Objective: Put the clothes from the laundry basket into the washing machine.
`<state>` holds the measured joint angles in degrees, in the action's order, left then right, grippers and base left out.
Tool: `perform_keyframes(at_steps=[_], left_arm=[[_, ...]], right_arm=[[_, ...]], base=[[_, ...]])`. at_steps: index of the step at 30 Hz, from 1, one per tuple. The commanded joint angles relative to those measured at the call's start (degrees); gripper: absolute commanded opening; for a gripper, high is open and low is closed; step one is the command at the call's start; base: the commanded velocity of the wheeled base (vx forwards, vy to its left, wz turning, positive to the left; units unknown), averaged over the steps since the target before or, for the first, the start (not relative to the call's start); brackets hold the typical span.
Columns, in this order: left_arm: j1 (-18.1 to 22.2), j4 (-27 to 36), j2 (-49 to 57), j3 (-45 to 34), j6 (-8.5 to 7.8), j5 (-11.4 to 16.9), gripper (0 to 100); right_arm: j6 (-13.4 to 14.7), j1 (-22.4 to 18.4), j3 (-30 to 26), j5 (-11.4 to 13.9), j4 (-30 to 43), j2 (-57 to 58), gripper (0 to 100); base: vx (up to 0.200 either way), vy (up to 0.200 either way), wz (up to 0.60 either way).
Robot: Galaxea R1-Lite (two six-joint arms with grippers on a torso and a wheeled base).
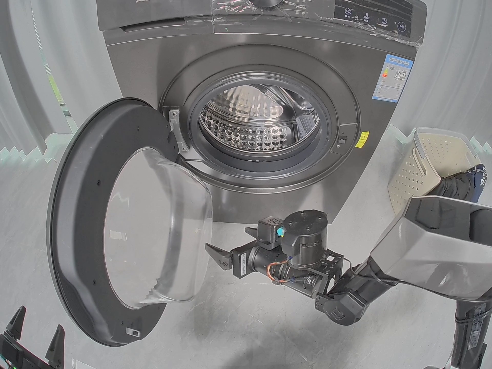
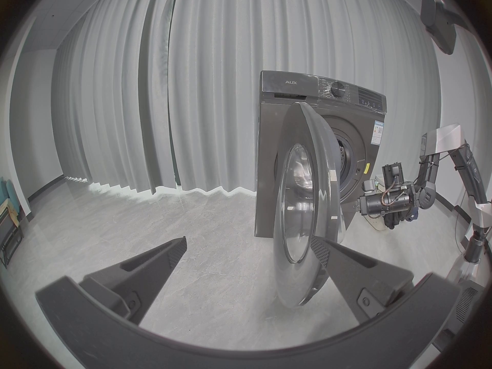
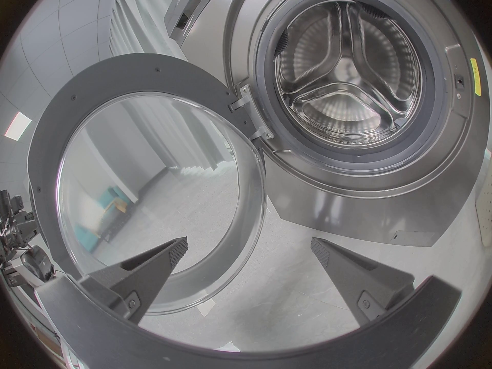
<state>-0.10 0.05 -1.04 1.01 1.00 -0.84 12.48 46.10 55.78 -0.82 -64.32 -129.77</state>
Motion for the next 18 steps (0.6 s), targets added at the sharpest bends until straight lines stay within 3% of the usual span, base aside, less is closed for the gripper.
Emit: perform_keyframes(at_steps=[1, 4, 12, 18], left_arm=[[0.01, -0.05, 0.95, -0.92, -0.12, -0.13, 100], [0.01, -0.05, 0.95, -0.92, -0.12, -0.13, 100], [0.01, -0.05, 0.95, -0.92, -0.03, -0.04, 100], [0.01, -0.05, 0.95, -0.92, -0.03, -0.04, 100]], right_arm=[[0.00, -0.40, 2.75, 0.03, 1.30, -1.19, 100], [0.00, -0.40, 4.77, 0.03, 1.65, -2.15, 100], [0.35, 2.41, 10.22, -0.59, 0.25, -7.52, 100], [0.35, 1.36, 12.51, -0.68, 0.07, -7.34, 100]], base=[[-0.200, 0.000, 0.00], [-0.200, 0.000, 0.00], [0.000, 0.000, 0.00], [0.000, 0.000, 0.00]])
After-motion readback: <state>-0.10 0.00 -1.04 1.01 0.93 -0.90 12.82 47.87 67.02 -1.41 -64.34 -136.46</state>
